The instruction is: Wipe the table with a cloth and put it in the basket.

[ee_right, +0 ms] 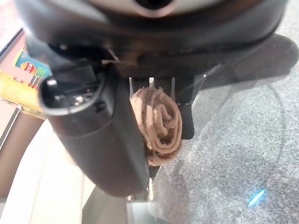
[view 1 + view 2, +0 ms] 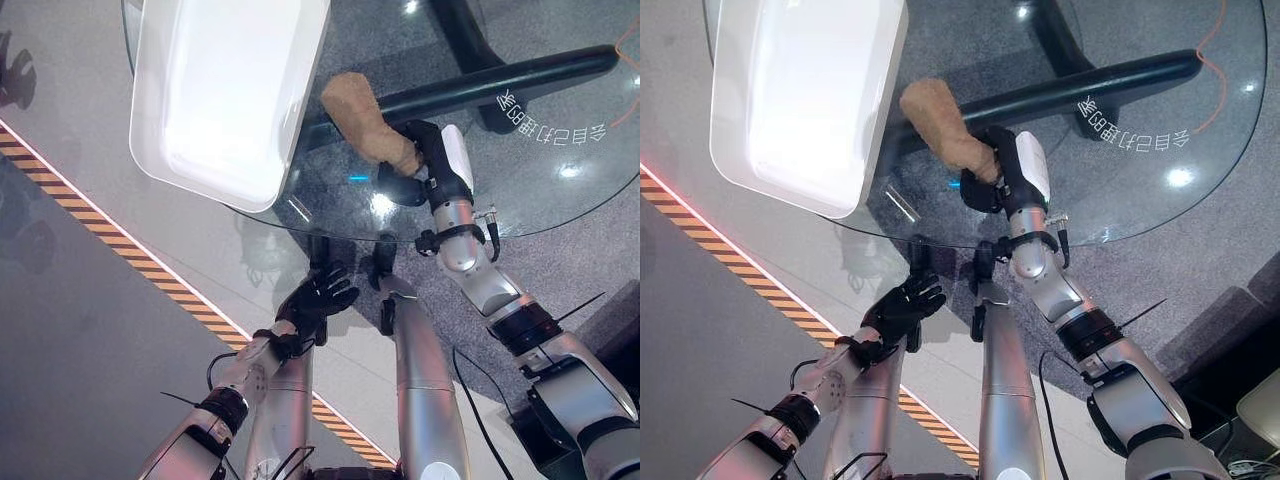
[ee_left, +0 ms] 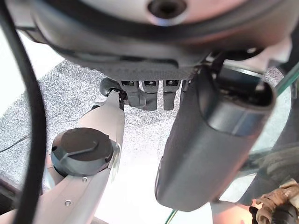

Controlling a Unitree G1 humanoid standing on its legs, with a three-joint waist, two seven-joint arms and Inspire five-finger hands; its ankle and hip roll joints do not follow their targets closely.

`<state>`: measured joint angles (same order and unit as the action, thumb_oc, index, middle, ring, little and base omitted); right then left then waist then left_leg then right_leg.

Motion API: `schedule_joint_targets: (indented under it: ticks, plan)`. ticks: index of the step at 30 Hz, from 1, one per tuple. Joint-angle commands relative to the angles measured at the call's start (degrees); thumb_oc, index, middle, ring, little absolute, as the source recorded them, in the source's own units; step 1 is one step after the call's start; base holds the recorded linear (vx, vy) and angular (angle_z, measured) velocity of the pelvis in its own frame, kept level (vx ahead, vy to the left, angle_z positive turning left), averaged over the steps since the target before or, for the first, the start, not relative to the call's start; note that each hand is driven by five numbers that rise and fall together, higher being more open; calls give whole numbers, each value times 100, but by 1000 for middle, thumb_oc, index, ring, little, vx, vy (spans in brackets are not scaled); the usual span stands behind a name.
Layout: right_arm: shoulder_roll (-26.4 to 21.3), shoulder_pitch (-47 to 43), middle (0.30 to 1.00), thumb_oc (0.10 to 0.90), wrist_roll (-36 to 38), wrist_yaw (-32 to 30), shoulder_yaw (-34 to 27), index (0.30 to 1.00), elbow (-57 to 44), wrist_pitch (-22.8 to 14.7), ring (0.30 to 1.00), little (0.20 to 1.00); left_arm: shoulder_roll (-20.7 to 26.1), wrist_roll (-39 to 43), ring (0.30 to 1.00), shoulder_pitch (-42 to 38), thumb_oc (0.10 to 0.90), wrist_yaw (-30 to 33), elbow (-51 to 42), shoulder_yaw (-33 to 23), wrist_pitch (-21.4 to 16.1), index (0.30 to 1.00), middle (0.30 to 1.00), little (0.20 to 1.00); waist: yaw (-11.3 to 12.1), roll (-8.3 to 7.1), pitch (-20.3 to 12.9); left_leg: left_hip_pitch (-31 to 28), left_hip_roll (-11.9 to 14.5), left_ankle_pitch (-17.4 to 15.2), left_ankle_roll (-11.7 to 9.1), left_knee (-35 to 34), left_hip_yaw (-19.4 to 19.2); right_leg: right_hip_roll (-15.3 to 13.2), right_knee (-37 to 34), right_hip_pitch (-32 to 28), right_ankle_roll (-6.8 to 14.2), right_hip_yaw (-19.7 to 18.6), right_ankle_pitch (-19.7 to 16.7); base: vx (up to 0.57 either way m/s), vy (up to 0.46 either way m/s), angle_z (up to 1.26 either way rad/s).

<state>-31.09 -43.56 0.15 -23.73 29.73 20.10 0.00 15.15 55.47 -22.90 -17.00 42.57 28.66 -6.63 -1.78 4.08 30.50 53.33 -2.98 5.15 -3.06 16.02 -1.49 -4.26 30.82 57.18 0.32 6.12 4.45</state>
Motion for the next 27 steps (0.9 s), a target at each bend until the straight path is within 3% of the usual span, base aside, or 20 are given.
schedule_joint_targets:
  ticks: [1,16,27]
  plan:
    - [78,1042,300,100,-34,812,751,300,-495,-94,300,200,22,50,900,715,800,-206,-163,236,88,900,900,900,73,-135,-70,224,-305,-728,295,1052,-4,-26,-976,-45,568,-200,-896,0,0,0]
    - [-346,1123,300,100,-23,1389,718,300,-802,-275,300,200,191,85,900,781,800,-272,-245,133,105,900,900,900,41,-190,-70,213,-269,-732,274,1027,-24,-30,-1035,-71,589,-201,-904,0,0,0]
    - [-394,1102,300,100,-31,1280,591,300,-806,-231,300,200,185,54,900,785,800,-277,-228,100,118,900,900,900,39,-197,-70,171,-274,-729,279,1006,-28,-34,-1071,-116,588,-202,-921,0,0,0]
